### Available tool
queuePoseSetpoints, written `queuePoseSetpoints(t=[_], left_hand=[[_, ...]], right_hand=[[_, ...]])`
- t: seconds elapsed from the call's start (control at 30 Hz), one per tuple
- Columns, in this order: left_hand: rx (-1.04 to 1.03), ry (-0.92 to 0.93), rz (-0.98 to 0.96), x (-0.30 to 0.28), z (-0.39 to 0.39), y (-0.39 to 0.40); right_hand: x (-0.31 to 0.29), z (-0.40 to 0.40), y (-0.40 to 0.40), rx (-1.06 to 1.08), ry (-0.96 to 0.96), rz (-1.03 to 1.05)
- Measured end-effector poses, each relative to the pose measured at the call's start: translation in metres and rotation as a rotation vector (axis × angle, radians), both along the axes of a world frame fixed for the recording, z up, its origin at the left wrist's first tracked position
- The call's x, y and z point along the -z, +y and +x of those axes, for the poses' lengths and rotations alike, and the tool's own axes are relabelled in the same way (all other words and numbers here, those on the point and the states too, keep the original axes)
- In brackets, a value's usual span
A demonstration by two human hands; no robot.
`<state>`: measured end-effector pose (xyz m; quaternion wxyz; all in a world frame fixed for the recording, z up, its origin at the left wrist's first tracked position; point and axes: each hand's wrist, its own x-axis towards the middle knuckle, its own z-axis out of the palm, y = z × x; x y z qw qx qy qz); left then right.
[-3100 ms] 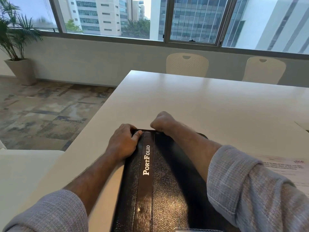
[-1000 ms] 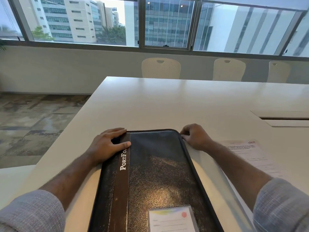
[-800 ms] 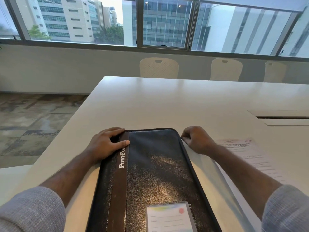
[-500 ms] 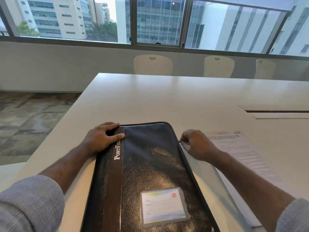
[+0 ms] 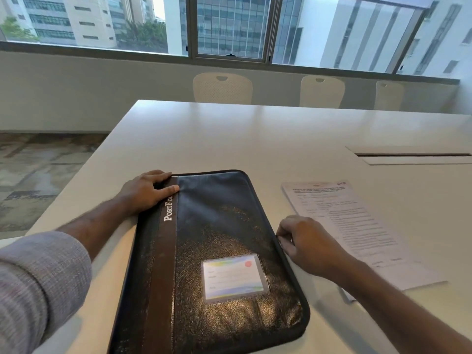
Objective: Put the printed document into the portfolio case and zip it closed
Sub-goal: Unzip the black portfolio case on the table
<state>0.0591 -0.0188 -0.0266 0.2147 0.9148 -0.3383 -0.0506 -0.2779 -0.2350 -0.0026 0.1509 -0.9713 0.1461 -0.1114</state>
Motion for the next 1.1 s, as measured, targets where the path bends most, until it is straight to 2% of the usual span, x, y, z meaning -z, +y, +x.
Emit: queuePoseSetpoints(t=[0.27,0.37,0.5,0.67,0.73,1.1], left_hand=[[-0.001,-0.183,0.325,-0.014,-0.024,-0.014],[0.109,-0.257,0.287,-0.029,-0.071,-0.019],[0.278,-0.170,0.179,-0.030,-0.167,-0.003],[0.351,-0.075,0.263,-0.023,-0.244,0.030],[0.360,-0.054,0.292,-0.019,-0.256,0.038],[0.266,-0.186,0.228,0.000,-0.252,0.028]], right_hand=[[0.007,-0.025,0.010,0.025,-0.038,0.031],[0.009,-0.023,0.010,0.025,-0.053,0.034],[0.009,-0.024,0.010,0.013,-0.081,0.042],[0.007,-0.022,0.010,-0.025,-0.105,0.074],[0.007,-0.022,0.009,-0.032,-0.115,0.080],[0.004,-0.020,0.010,-0.038,-0.116,0.047]])
